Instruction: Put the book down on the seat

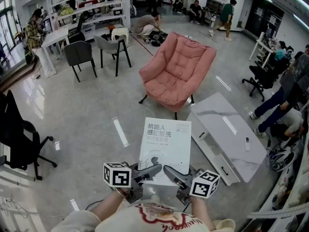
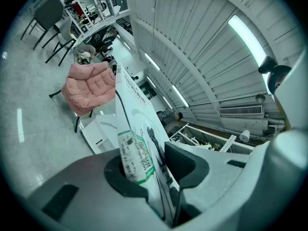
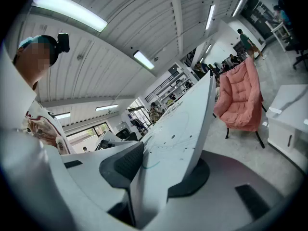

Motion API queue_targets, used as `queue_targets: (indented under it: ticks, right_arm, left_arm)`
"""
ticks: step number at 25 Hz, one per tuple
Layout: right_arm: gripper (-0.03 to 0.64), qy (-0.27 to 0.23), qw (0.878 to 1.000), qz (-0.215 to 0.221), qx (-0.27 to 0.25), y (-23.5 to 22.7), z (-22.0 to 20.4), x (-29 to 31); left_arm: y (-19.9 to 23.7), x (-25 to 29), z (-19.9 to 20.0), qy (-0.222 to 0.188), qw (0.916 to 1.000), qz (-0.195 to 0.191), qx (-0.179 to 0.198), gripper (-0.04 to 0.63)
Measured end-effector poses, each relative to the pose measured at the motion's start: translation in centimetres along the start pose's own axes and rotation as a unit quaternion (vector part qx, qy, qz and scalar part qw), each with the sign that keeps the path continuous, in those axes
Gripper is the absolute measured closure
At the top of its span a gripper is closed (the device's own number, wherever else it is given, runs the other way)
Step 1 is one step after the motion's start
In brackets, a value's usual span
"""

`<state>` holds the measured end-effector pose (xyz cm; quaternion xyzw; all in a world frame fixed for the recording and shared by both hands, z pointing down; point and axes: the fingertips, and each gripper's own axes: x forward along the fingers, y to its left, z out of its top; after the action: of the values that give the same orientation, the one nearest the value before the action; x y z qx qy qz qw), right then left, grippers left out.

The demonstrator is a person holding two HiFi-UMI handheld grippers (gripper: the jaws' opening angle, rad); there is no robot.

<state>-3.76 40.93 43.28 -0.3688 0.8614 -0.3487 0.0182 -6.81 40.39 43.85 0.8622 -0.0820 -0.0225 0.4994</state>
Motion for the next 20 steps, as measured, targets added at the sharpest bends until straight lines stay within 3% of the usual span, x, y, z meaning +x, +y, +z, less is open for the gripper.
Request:
queue_targets:
  ticks: [12,20]
  right_arm:
    - [0.463,-0.001,1.000,0.001,0.000,0.1,0.2,0.5]
    - [0.463,-0.018,1.000,0.009,0.011,1.1,0.2,3.0]
  left_arm:
    - [0.1,-0.4,0.5,0.000,1.0000,0.005,-0.001,0.482]
    - [0.8,-2.6,1.8,0.005,0.9997,0.004,0.023,0.482]
